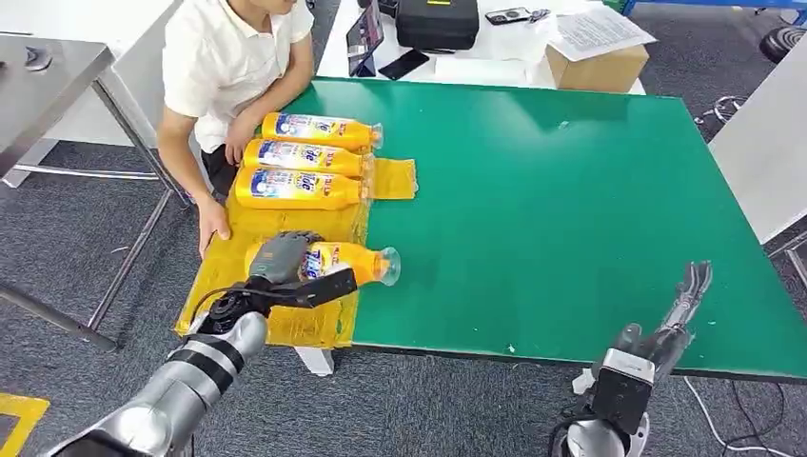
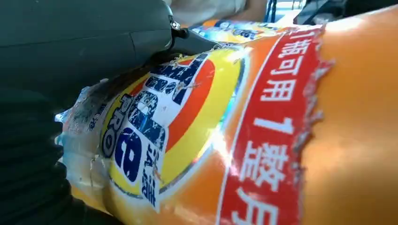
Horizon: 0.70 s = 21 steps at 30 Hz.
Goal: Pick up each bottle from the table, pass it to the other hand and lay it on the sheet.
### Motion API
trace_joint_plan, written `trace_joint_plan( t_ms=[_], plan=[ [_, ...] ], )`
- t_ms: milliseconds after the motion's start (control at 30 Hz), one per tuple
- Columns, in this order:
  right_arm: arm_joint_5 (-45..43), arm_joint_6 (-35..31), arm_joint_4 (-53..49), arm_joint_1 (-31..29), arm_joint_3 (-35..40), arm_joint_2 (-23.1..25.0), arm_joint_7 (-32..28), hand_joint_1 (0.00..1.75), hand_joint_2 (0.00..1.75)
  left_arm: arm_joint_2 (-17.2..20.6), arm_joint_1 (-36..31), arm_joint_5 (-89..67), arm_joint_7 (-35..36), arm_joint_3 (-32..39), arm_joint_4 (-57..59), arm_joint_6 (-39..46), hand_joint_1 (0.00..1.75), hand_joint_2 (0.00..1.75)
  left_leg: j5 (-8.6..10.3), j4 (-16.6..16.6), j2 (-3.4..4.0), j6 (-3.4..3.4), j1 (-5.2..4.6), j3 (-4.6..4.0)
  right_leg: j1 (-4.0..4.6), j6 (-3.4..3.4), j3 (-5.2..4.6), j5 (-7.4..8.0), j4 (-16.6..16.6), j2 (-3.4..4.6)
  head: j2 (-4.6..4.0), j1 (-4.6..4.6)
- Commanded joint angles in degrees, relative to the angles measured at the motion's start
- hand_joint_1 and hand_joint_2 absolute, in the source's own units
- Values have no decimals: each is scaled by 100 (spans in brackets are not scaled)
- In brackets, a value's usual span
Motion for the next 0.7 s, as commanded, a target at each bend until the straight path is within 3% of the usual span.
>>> trace_joint_plan(
  t_ms=[33, 67, 100, 700],
  plan=[
    [-303, -13, 720, -231, 537, -388, -5, 0, 0, 21, -345, 383, -198, 493, 1306, -510, 30, 175, -4, -11, 20, -8, 4, 33, 3, -8, 27, 3, -10, 23, 0, 0],
    [-354, -13, 738, -237, 565, -410, -5, 0, 0, 0, -300, 409, -233, 501, 1328, -546, 7, 175, -6, -14, 24, -11, 6, 47, 6, -12, 41, 4, -16, 28, 0, 0],
    [-380, -13, 741, -236, 569, -420, -5, 0, 0, -18, -267, 453, -255, 529, 1343, -579, 0, 175, -4, -15, 24, -8, 2, 51, 2, -9, 43, 4, -13, 27, 0, 0],
    [-516, -13, 852, -380, 569, -509, -5, 0, 0, 41, -393, 492, -748, 96, 1442, -1675, 0, 175, -5, -14, 19, -12, 3, 80, 3, -10, 72, 4, -13, 23, 0, 0]
  ],
)
